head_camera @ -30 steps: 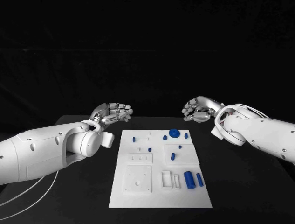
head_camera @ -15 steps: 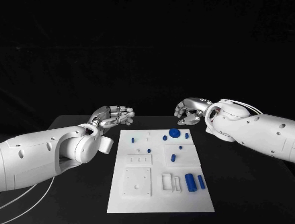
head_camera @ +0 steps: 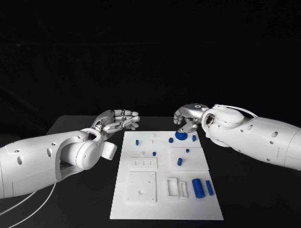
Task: Assemble the parts on the task board
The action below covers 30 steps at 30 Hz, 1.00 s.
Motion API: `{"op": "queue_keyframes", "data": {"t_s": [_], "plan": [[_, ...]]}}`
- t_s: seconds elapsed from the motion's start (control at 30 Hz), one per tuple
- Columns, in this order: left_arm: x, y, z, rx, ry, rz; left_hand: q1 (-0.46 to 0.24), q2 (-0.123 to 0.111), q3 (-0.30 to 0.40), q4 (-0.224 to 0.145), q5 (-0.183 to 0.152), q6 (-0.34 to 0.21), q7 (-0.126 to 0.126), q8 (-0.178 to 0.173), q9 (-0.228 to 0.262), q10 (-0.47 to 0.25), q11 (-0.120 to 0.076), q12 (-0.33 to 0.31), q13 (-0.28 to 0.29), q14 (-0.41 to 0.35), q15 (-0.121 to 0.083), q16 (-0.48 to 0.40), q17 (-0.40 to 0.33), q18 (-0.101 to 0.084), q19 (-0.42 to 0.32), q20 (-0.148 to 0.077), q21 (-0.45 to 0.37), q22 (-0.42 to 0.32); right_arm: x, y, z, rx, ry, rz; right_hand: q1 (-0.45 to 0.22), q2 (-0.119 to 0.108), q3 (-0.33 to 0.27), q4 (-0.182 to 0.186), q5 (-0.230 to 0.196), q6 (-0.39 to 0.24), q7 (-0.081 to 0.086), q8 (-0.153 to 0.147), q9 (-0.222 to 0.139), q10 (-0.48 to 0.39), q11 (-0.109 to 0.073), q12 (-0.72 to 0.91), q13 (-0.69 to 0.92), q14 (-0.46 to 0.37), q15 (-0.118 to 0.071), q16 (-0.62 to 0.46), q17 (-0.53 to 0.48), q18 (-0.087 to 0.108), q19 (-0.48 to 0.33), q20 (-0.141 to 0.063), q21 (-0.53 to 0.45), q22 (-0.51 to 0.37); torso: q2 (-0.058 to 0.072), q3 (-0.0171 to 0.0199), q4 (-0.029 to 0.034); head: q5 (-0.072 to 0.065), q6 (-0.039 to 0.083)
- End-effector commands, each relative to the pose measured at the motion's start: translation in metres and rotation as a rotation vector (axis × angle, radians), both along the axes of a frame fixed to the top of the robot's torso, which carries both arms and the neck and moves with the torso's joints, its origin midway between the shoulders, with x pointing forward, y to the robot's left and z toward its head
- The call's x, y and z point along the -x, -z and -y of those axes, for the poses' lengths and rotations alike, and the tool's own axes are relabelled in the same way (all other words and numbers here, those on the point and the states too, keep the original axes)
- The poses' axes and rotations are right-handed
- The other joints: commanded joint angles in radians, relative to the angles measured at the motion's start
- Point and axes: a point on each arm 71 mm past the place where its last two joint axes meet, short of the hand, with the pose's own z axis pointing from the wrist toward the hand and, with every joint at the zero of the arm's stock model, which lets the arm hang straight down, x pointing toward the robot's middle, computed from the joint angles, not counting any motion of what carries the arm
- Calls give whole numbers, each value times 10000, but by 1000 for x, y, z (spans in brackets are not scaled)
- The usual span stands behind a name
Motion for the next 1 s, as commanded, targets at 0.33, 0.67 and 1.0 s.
{"op": "queue_keyframes", "data": {"t_s": [0.33, 0.67, 1.0], "plan": [[3, -8, 6, 168, 382, 225, -155, -6, 12, 37, -55, -104, 251, -55, -14, -84, 29, -89, -19, -17, 63, -106, 26, -147, -94, -1, -66, -11, -2, 11, -7, 926, -93, 137, 94, 15, -11, -1, -71, -18, -70, -99, 16, -125, 54, -82, -39, -30, 26, 211, -8, 251, 159, -181, 127, 197, 273, -3, 142, -56, 120], [4, -12, 10, 208, 513, 263, -180, 1, 25, 38, -55, -111, 262, -62, -14, -93, 38, -112, -21, -25, 67, -128, 32, -150, -105, 2, -71, -12, 0, 23, -11, 1110, -130, -23, 196, 60, 191, 5, -172, -52, -79, -159, 9, -242, 95, -71, -90, -64, 67, 320, -46, 251, 154, -193, 176, 186, 404, -15, 221, -86, 170], [4, -13, 11, 217, 551, 290, -199, 12, 38, 38, -55, -114, 268, -65, -13, -93, 43, -127, -21, -24, 69, -142, 40, -152, -113, 4, -74, -13, -1, 28, -11, 1256, -96, -112, 136, 115, 348, 12, -229, 21, -74, -157, 20, -191, 84, -42, -97, -92, 57, 394, -91, 251, 149, -182, 214, 181, 471, -11, 254, -129, 200]]}}
